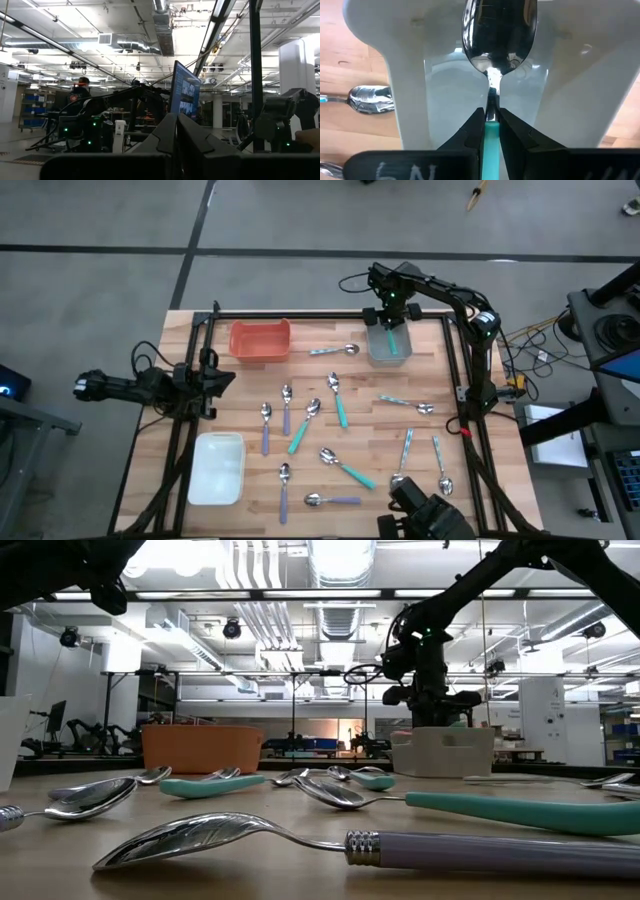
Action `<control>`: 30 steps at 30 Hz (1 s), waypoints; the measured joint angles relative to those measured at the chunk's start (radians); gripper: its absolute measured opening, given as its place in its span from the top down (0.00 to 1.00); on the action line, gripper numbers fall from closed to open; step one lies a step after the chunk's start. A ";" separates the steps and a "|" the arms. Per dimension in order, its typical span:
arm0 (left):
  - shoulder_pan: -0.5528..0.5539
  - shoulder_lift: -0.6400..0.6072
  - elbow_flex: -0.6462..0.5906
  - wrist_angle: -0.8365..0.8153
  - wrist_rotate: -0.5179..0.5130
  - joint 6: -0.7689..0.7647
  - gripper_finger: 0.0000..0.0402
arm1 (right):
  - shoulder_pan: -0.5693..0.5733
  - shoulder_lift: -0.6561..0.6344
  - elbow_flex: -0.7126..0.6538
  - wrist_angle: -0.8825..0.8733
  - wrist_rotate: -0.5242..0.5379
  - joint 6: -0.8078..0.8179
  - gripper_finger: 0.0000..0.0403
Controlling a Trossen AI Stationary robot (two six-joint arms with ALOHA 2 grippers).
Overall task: Sort silverware by color (type)
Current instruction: Put the light blue spoon into the gray bin
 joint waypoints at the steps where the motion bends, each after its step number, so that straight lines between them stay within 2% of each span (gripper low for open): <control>1: 0.000 0.000 0.000 0.000 0.000 0.000 1.00 | 0.000 0.000 0.000 0.000 0.000 -0.001 0.92; 5: 0.000 0.000 0.000 0.000 0.000 0.000 1.00 | 0.000 0.000 0.000 -0.001 -0.004 0.007 0.92; 11: 0.000 0.000 0.000 0.000 0.000 0.000 1.00 | 0.000 0.000 0.000 -0.009 -0.102 0.010 0.92; 16: 0.000 0.000 0.000 0.000 0.000 0.000 1.00 | -0.002 0.000 0.000 -0.010 -0.138 0.005 0.92; 30: 0.000 0.000 0.000 0.000 0.000 0.003 1.00 | -0.003 0.000 0.000 -0.008 -0.151 -0.366 0.92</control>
